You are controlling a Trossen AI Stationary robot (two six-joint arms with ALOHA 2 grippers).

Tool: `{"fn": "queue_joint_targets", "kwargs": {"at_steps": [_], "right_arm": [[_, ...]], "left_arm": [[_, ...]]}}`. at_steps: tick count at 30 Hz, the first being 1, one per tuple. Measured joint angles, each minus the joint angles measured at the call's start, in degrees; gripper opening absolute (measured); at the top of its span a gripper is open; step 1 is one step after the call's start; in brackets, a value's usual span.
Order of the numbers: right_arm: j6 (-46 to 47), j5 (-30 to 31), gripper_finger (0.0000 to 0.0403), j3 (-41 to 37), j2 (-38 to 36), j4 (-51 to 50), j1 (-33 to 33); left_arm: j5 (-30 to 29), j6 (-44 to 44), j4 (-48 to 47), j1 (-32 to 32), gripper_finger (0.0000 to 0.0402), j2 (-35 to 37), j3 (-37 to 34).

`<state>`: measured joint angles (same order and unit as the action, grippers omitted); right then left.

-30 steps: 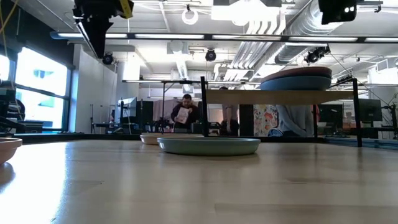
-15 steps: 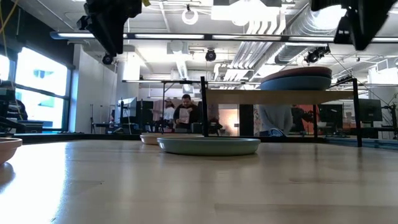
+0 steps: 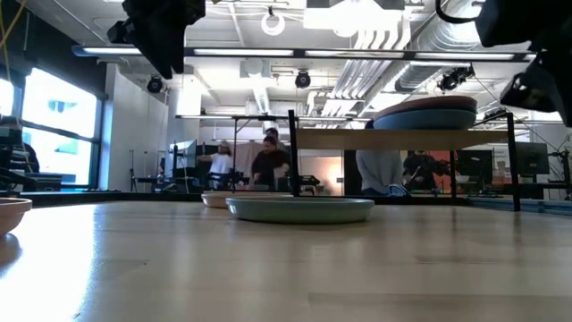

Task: Place and stack plates onto a shelf
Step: Put the white plate on the shelf

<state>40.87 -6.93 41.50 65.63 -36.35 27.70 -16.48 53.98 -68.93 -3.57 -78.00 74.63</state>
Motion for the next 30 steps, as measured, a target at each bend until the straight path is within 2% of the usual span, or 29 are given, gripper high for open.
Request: {"fn": "queue_joint_targets", "kwargs": {"at_steps": [5, 9, 20, 30], "right_arm": [[-1.38, 1.17, 0.0103, -3.46, 0.00, 4.01, 1.97], [-4.28, 4.56, 0.0103, -4.21, 0.89, 3.58, 3.54], [-9.63, 8.24, 0.0103, -4.21, 9.28, 4.19, 4.35], [-11.36, 6.22, 0.0103, -4.21, 16.95, 5.36, 4.33]], "left_arm": [[1.39, 1.31, 0.04, -0.02, 0.0115, 0.00, 0.00], [1.39, 1.99, 0.04, -0.02, 0.0115, 0.00, 0.00], [1.39, 2.95, 0.11, -0.02, 0.0115, 0.00, 0.02], [1.39, 2.93, 0.09, -0.02, 0.0115, 0.00, 0.02]]}}
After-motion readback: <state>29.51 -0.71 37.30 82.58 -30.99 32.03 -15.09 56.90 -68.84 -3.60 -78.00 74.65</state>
